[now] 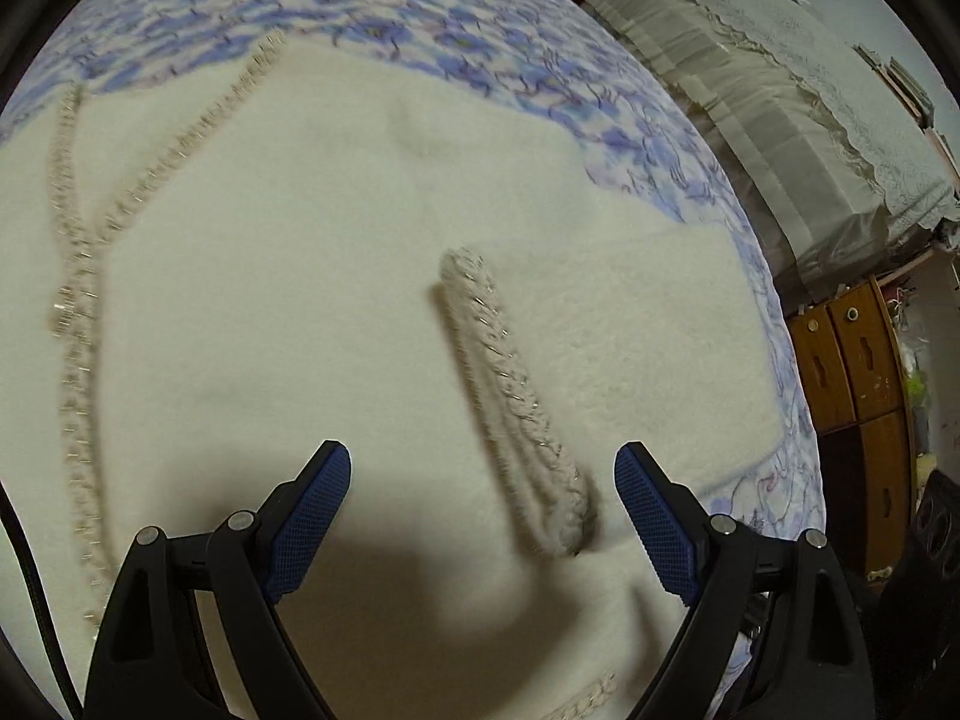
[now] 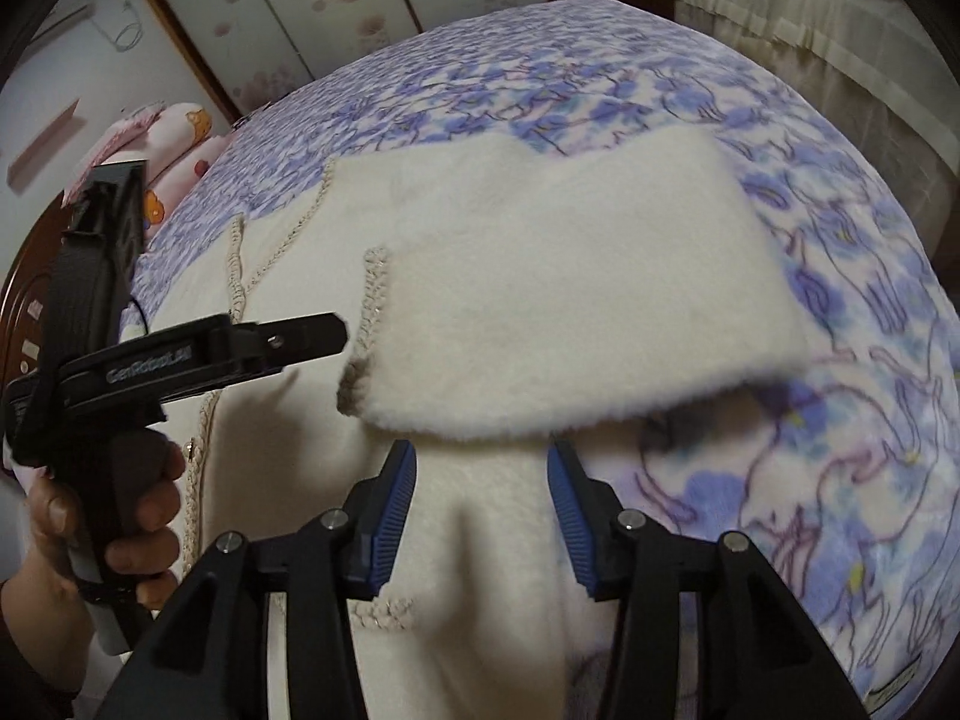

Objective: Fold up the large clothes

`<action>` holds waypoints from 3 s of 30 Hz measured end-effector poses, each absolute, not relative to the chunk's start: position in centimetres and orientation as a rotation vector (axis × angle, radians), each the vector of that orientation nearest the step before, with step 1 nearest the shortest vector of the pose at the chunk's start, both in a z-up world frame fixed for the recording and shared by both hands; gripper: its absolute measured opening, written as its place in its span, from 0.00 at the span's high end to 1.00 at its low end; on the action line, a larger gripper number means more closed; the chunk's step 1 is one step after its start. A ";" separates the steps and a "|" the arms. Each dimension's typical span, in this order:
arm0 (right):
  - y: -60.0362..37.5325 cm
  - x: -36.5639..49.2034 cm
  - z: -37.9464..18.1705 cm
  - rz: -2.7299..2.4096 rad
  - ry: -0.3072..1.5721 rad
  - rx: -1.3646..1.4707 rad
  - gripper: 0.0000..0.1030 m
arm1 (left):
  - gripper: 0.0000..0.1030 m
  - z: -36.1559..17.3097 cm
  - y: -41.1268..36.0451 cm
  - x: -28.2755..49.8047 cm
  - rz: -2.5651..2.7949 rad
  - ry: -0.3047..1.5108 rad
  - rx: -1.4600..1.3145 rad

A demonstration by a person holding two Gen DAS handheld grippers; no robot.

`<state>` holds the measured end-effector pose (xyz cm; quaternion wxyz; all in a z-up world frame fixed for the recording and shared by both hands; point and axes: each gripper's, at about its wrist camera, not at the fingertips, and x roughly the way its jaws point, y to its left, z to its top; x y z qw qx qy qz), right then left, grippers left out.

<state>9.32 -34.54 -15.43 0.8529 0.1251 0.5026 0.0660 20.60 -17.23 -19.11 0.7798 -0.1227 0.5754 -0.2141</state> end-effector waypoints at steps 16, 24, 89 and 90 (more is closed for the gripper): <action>-36.1 8.6 -15.1 0.061 1.038 0.255 0.55 | 0.88 -7.7 -20.1 21.7 -0.505 0.919 -0.008; -36.3 9.1 -14.7 0.036 1.037 0.244 0.55 | 0.88 -4.7 -11.5 22.6 -0.295 0.837 0.087; -21.9 21.3 -16.6 0.180 1.094 0.073 0.62 | 0.46 -15.4 -2.1 23.6 -0.199 1.023 -0.102; -21.5 21.2 -16.9 0.182 1.098 0.072 0.62 | 0.46 -16.0 -2.3 23.6 -0.194 1.037 -0.109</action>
